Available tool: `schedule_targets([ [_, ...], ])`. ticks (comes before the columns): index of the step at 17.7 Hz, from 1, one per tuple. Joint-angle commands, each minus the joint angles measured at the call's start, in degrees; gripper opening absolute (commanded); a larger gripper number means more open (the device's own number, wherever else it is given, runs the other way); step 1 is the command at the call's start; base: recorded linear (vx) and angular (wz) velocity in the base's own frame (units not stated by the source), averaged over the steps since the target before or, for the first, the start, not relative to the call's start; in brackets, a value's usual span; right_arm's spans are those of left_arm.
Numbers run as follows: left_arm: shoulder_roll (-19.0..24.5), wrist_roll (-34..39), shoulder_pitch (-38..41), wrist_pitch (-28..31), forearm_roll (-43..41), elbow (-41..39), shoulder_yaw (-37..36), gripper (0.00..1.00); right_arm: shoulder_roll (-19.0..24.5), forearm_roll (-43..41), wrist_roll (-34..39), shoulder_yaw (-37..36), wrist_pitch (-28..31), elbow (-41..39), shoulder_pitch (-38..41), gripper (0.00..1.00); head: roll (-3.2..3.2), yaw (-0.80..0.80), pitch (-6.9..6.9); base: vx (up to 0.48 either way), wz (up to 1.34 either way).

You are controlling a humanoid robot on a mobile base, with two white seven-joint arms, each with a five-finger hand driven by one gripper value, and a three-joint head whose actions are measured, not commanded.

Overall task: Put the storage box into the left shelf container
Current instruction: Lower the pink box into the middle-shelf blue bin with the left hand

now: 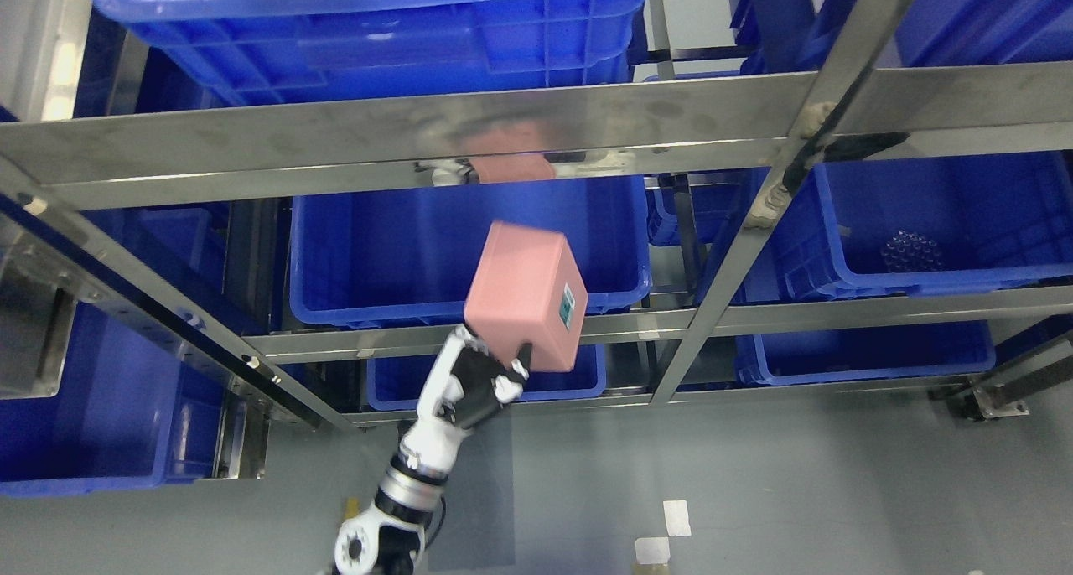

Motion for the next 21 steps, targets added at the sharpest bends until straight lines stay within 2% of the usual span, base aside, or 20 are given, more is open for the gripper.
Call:
schedule_targets([
  [1,1.01,-0.02,-15.62,1.29,-0.05,24.09,9.06,0.02,-1.00,-0.09,0.01,-0.17,0.04,-1.00,-0.44,1.00,0.00,0.00,0.00,0.036,-0.13],
  [3,1.01,-0.02,-20.98,3.13,-0.05,30.32,10.91,0.02,-1.00,-0.09,0.01,-0.17,0.04,-1.00,-0.44,1.00,0.00,0.00,0.00,0.026,-0.10],
  [8,1.01,0.51,-31.62,12.18,-0.13,43.24,11.36,0.05,-1.00,-0.09,0.01,-0.17,0.04,-1.00,-0.44,1.00,0.00,0.00,0.00,0.003,-0.01],
  [9,1.01,0.59,-33.12,12.63,-0.39,45.10,11.10,0.10,-1.00,-0.09,-0.08,-0.17,0.04,-1.00,-0.44,1.00,0.00,0.00,0.00,0.000,0.00],
  [11,1.01,0.77,-35.41,13.85,-2.23,47.92,10.31,0.28,-1.00,-0.09,0.01,-0.17,0.04,-1.00,-0.44,1.00,0.00,0.00,0.00,0.000,0.00],
  [13,1.01,1.91,-36.29,16.22,-5.91,48.46,9.51,0.53,-1.00,-0.09,-0.08,-0.17,0.04,-1.00,-0.44,1.00,0.00,0.00,0.00,0.000,0.00],
  [16,1.01,2.88,-36.47,16.23,-7.60,48.37,9.34,0.70,-1.00,-0.09,-0.08,-0.17,0.04,-1.00,-0.44,1.00,0.00,0.00,0.00,0.000,0.00],
  [17,1.01,2.27,-36.47,14.67,-8.30,47.41,8.64,0.94,-1.00,-0.09,0.01,-0.17,0.04,-1.00,-0.44,1.00,0.00,0.00,0.00,0.000,0.00],
  [18,1.01,2.18,-36.21,10.21,-11.53,45.40,5.67,0.99,-1.00,-0.09,0.01,-0.17,0.04,-1.00,-0.44,1.00,0.00,0.00,0.00,0.000,0.00],
  [19,1.01,2.18,-35.69,6.78,-14.26,44.08,4.34,0.99,-1.00,-0.09,0.01,-0.17,0.04,-1.00,-0.44,1.00,0.00,0.00,0.00,0.000,0.00],
  [21,1.01,2.09,-34.55,5.33,-22.33,41.00,3.71,1.00,-1.00,-0.09,0.01,-0.17,0.04,-1.00,-0.44,1.00,0.00,0.00,0.00,0.000,0.00],
])
